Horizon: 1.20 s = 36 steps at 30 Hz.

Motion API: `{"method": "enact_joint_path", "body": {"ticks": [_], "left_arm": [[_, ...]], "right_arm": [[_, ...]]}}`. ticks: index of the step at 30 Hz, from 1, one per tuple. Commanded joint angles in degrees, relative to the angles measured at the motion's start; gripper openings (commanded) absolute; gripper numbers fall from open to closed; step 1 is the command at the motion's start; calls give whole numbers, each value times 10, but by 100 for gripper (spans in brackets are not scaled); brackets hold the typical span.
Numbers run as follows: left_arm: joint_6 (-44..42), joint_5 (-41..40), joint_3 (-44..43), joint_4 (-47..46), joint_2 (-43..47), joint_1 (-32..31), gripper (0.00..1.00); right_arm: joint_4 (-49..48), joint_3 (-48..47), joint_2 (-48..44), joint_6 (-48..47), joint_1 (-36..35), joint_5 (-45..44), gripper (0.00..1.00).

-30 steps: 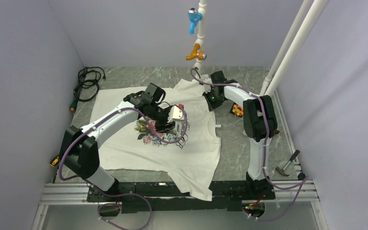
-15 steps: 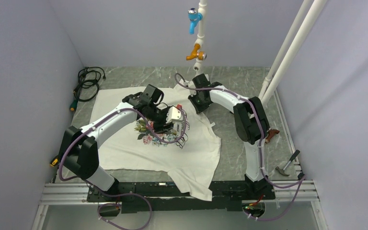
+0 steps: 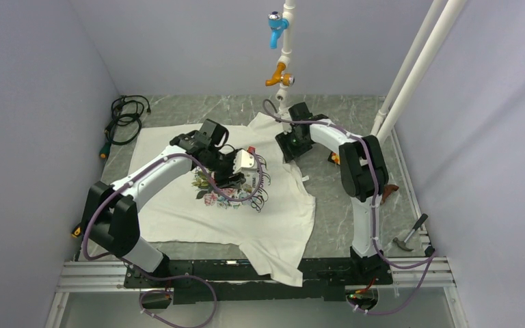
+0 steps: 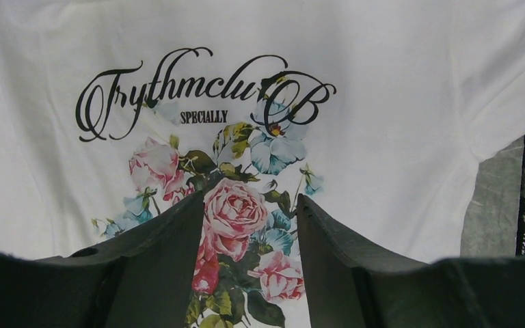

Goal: Remove the brooch from the garment

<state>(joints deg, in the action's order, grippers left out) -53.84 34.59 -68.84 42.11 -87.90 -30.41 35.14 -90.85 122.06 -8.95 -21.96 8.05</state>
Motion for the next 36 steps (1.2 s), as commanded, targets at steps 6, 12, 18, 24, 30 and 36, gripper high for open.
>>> {"method": "enact_joint_path", "body": {"ticks": [6,12,18,24,30,36], "left_arm": [[-12,2,14,11,13,31,57],[-16,-2,16,13,12,36,57],[-16,-5,18,18,8,52,55],[-25,-14,20,21,-2,79,53],[-30,-17,18,19,-9,93,53],[-29,-18,16,18,-15,98,53]], "right_arm": [[26,49,-78,-67,62,19,57],[18,27,-98,-56,69,-8,53],[3,19,-76,-47,70,6,33],[14,-18,-15,-24,67,16,17],[18,-43,1,1,48,53,3],[19,-54,1,12,19,69,5]]}}
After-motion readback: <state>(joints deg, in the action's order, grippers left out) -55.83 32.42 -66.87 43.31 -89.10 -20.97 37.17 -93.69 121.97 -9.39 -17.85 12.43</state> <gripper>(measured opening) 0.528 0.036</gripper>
